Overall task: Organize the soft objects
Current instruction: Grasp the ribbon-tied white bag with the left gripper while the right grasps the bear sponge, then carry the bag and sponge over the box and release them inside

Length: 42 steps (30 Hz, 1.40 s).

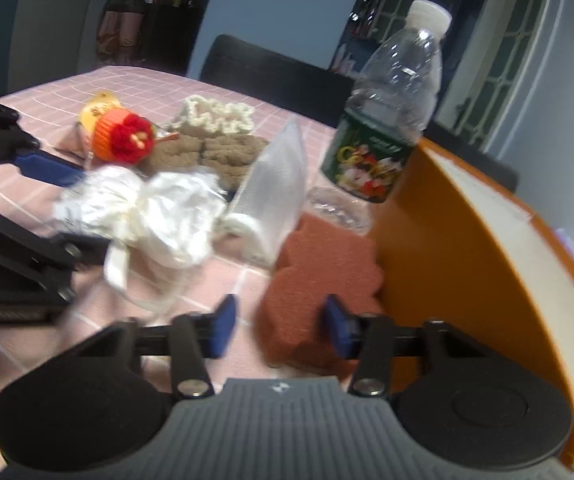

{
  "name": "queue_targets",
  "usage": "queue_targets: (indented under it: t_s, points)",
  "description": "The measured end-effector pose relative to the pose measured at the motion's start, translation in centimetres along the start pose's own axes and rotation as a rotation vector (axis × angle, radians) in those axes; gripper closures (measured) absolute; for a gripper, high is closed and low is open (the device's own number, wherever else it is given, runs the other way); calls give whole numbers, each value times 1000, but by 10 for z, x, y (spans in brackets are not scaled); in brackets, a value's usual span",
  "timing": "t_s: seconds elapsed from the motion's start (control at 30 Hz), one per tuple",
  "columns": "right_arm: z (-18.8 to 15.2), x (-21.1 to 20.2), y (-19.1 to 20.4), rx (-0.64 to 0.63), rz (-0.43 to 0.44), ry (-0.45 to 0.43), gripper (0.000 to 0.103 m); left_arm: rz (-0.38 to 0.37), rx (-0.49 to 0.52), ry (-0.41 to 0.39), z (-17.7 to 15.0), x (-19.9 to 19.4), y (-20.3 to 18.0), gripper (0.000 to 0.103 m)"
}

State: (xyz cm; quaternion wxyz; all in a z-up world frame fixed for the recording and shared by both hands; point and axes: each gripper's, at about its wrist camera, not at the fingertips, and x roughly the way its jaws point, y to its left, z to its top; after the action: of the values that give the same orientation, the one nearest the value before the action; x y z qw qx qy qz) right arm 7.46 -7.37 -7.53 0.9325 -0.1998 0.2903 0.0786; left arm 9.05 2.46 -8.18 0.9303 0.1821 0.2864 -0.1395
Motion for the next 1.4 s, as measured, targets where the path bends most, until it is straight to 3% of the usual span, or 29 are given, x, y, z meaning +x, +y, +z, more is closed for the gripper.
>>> queue_targets:
  t_s: [0.17,0.53,0.63,0.7,0.73,0.8,0.87,0.93,1.07,1.13,1.27,1.33,1.4]
  points:
    - [-2,-6,-4,2,28,-19,79,34,-63,18,-3,-11,2,52]
    - [0,-45,15,-5,185,-64,83,135,-93,91,-14,-55,-2,54]
    - [-5,-53,19,-25,199,-53,82,121,-103,111,-16,-59,-5,51]
    - [-7,-55,17,-20,206,-52,80,88,-113,105,-18,-60,-6,42]
    - [-8,-54,15,-11,213,-50,79,74,-114,98,-17,-59,-7,41]
    - [-8,-56,9,21,225,-51,66,69,-90,73,-16,-61,-9,31]
    - [-9,-59,0,57,230,-64,43,64,-41,47,-14,-63,-12,25]
    - [-9,-57,-7,83,232,-61,33,47,-4,27,-12,-65,-11,23]
    - [-8,-42,-21,149,281,-17,23,-11,57,7,-6,-62,-5,18]
    - [-7,-31,-28,220,326,24,19,-40,71,41,-4,-54,-3,18]
    - [-9,-11,-35,321,380,98,18,-93,104,65,-5,-44,-7,18]
    - [-10,-5,-34,327,383,116,18,-89,107,75,-6,-38,-8,18]
    - [-9,-2,-31,318,376,127,18,-52,108,96,-6,-30,-8,25]
